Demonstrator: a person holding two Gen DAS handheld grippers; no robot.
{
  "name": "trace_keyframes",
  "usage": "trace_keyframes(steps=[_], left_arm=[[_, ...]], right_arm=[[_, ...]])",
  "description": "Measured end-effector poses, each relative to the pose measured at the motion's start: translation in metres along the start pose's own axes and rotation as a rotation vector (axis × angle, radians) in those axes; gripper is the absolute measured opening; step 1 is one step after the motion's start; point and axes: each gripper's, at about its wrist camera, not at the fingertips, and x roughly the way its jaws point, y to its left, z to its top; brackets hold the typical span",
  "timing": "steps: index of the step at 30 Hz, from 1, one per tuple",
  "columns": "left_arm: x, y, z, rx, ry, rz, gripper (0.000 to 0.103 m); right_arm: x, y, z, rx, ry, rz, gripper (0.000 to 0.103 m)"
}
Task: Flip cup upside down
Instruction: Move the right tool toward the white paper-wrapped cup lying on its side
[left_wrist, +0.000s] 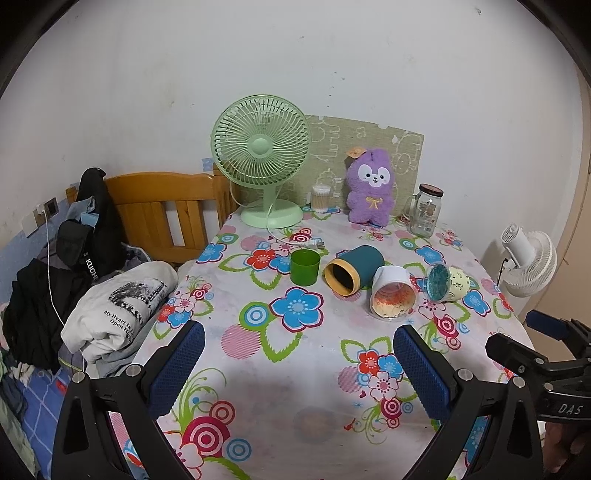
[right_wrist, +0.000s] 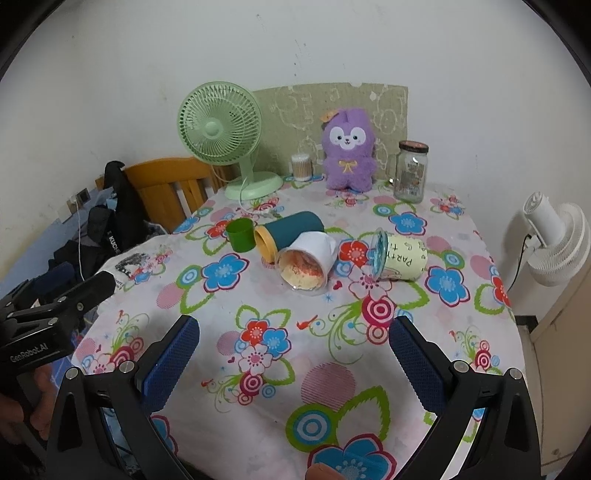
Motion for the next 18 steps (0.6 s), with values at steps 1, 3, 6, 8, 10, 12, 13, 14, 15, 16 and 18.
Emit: trace_keyframes(steps=[1,3,6,8,10,12,13,14,15,16,18], left_arm=[[0.0,0.001,0.001,-0.002,0.001,-0.001,0.103],[0.0,0.002,0.0,-0.004,0.003,-0.001,0.103],[0.0,0.003,0.0,-0.005,0.006,-0.001,0.103],[0.001,0.004,-0.001,-0.006,0.009,-0.001,0.103],[0.001,0.005,-0.002,-0.008,0.012,-0.001,0.103],[0.003,0.007,-0.002,-0.012,0.017,0.0,0.103],[0.004,0.008,-0.002,-0.014,0.02,0.001,0.103],[0.004,0.01,-0.003,-0.018,0.022,0.002,0.103],[0.005,0.011,-0.003,-0.021,0.024,0.003,0.103],[0.006,0.012,-0.002,-0.024,0.027,0.004,0.103],[0.008,0.015,-0.002,-0.028,0.029,0.009,0.103]], right_arm=[[0.0,0.0,0.0,0.002,0.001,0.001,0.103],[0.001,0.0,0.0,0.002,0.002,0.001,0.103],[0.001,0.0,-0.001,0.002,0.002,0.002,0.103],[0.004,0.0,-0.002,0.003,0.009,0.005,0.103],[0.008,0.001,-0.002,0.004,0.022,0.01,0.103],[0.013,0.003,-0.001,0.008,0.04,0.008,0.103],[0.016,0.003,0.001,0.01,0.048,0.009,0.103],[0.019,0.004,0.003,0.012,0.056,0.01,0.103],[0.022,0.003,0.005,0.015,0.066,0.011,0.103],[0.026,0.003,0.007,0.019,0.078,0.009,0.103],[0.037,0.002,0.013,0.026,0.12,-0.007,0.103]])
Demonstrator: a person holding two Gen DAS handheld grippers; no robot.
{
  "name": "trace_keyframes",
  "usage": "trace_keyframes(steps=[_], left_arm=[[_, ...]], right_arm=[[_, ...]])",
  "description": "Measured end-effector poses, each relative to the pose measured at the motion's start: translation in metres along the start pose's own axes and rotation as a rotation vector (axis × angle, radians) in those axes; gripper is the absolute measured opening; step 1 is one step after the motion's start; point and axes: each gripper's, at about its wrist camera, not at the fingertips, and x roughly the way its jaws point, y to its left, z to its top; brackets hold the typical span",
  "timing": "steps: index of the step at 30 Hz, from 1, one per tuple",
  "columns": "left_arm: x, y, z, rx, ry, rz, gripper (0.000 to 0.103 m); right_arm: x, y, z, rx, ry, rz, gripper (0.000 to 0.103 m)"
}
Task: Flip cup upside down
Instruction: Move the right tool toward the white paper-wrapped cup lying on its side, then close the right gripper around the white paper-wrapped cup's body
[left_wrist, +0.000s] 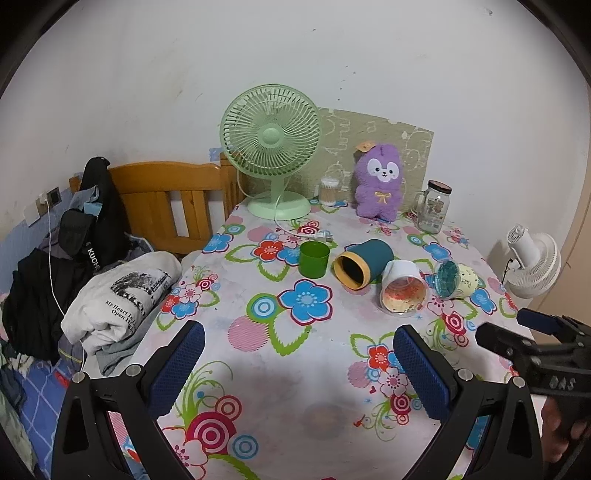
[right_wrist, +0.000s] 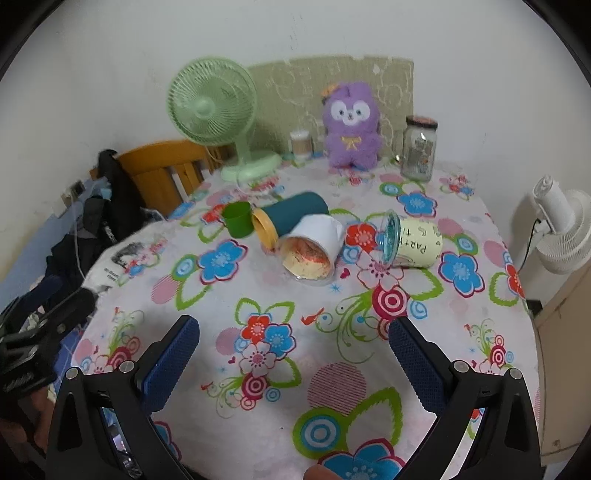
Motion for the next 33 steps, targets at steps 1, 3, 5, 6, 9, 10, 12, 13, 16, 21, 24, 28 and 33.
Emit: trace_keyframes(steps=[1,3,5,6,9,10,12,13,16,21,24,28,33], left_arm=[[0.001,0.001,0.0,-0.001,0.002,0.004,0.103],[0.006,0.004,0.0,0.0,0.007,0.013,0.103],[0.012,0.006,-0.001,0.001,0.02,0.022,0.103],[0.015,0.008,-0.001,0.0,0.03,0.024,0.103],[0.022,0.011,-0.003,-0.011,0.053,0.026,0.103],[0.023,0.012,-0.004,-0.013,0.055,0.024,0.103],[0.024,0.014,-0.006,-0.009,0.06,0.032,0.103],[0.026,0.015,-0.007,-0.006,0.064,0.037,0.103],[0.033,0.022,-0.007,-0.016,0.075,0.046,0.103],[0.073,0.019,0.008,0.042,0.092,0.06,0.103],[0.098,0.014,0.02,0.06,0.121,0.048,0.103],[0.123,0.003,0.033,0.087,0.158,0.013,0.103],[0.151,-0.016,0.04,0.135,0.204,-0.014,0.103]], right_arm=[[0.004,0.0,0.003,-0.001,0.015,-0.007,0.103],[0.014,0.002,0.011,-0.011,0.026,-0.012,0.103],[0.024,0.003,0.019,-0.018,0.041,0.001,0.103],[0.031,0.002,0.025,-0.016,0.054,0.012,0.103],[0.055,-0.003,0.045,0.011,0.081,0.023,0.103],[0.065,-0.006,0.053,0.024,0.089,0.017,0.103],[0.081,-0.014,0.067,0.055,0.11,0.002,0.103],[0.092,-0.021,0.075,0.082,0.125,-0.008,0.103],[0.114,-0.038,0.09,0.162,0.175,0.006,0.103],[0.138,-0.051,0.096,0.228,0.217,0.016,0.103],[0.149,-0.054,0.094,0.244,0.243,0.018,0.103],[0.157,-0.051,0.094,0.235,0.257,0.023,0.103],[0.17,-0.045,0.099,0.198,0.28,0.025,0.103]])
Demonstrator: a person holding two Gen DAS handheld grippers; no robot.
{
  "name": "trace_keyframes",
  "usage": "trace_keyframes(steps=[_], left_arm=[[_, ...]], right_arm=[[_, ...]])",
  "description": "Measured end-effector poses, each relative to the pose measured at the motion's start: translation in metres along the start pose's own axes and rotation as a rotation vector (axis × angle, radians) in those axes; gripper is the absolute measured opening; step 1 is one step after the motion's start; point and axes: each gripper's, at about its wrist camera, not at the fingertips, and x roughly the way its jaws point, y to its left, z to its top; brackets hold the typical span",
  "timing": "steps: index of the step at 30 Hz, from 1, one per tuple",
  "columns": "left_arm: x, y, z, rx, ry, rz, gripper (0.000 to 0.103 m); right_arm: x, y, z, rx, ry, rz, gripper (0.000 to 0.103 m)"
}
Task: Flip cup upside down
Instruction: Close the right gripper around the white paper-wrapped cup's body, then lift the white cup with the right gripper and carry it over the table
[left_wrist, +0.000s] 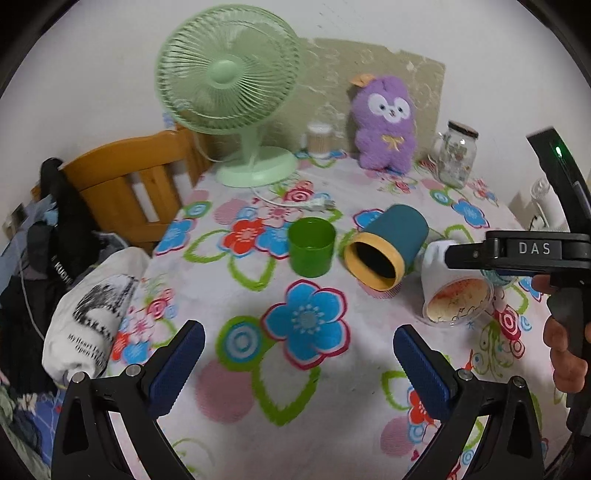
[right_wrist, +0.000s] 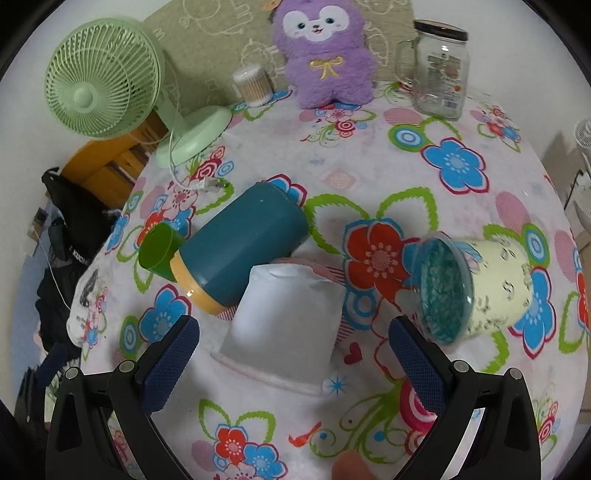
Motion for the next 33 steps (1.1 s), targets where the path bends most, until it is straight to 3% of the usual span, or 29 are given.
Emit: trace_keyframes(steps=[14,17,21,25,33], left_arm=[[0.045,-0.034,0.01,0.091,0.078,-0.041,0.103],[0.047,-0.037,0.009,0.09,0.08,-0.047,0.103],[0.043,-0.037,0.007,0.092,0.078,-0.045,0.103],[0.034,-0.036,0.002,0.085,0.068,-0.046,0.103],[-0.001,-0.024,-0.02,0.014,0.063,-0.103,0.103]], right_arm=[[0.034,-0.012,0.008,0.049,0.085,0.001,0.103],[0.036,-0.013,0.007,0.049,0.09,0.018,0.095],[0.036,-0.004,0.006,0.013,0.098,0.052,0.076],[0.033,0.001,0.002,-0.006,0.103,0.074,0.068],[0.006,0.003,-0.017,0.0,0.075,0.117,0.066]])
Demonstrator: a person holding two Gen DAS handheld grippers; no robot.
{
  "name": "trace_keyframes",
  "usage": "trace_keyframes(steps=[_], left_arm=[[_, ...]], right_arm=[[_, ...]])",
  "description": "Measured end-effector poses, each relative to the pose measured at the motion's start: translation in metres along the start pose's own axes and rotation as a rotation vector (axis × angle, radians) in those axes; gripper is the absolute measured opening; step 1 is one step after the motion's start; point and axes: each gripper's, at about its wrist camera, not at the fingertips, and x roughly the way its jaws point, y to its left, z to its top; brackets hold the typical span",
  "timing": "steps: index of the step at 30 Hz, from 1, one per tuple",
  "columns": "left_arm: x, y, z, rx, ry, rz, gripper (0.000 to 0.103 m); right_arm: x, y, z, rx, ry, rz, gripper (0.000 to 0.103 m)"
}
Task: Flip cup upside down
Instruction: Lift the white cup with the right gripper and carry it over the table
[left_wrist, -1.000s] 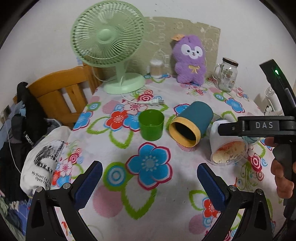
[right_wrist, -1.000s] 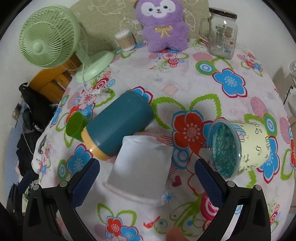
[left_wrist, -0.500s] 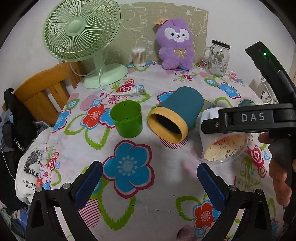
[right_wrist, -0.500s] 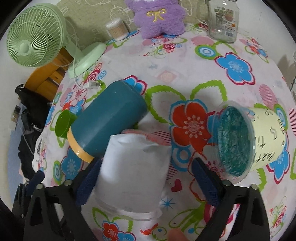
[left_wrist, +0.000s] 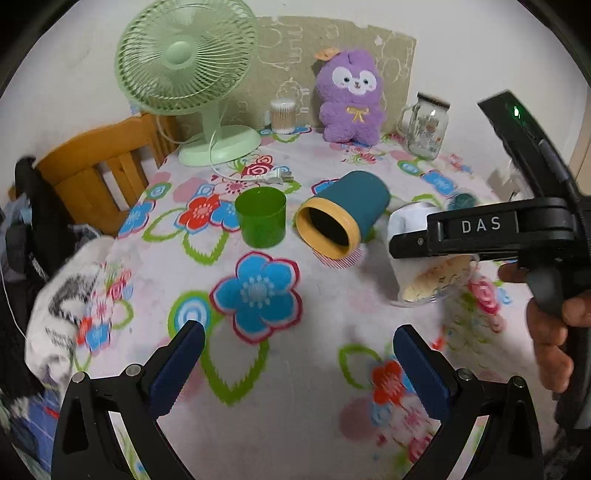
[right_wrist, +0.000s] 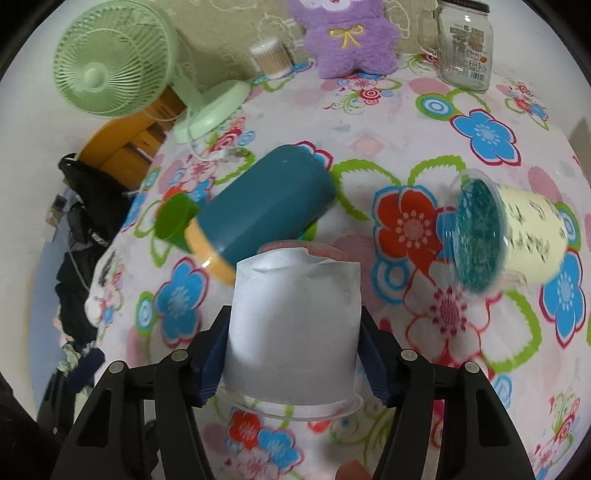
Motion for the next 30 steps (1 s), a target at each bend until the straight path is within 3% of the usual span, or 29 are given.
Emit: trace_keyframes(steps=[5,13,19,30], left_arm=[[-0.033,-0.002,-0.021,-0.036,-0.022,-0.054,0.103],[-0.069,0.001,-0.056,-0.073,-0.023,-0.056,0.103],[-0.071,0.007,-0.084,-0.108,0.02,-0.037,0.103],[-0.062,-0.014,-0.099,-0.067,0.073,-0.056,0.103]], right_arm=[[-0.019,0.011,-0.026,-0.011,-0.011,0.056,0.066],[-0.029,0.024,-0.073,0.003,-0.009,0.123,0.066],[-0.024,0.024,-0.106,0.036,0.018,0.156,0.066],[-0.021,0.023,-0.137,0.033,0.024,0.112,0.066]])
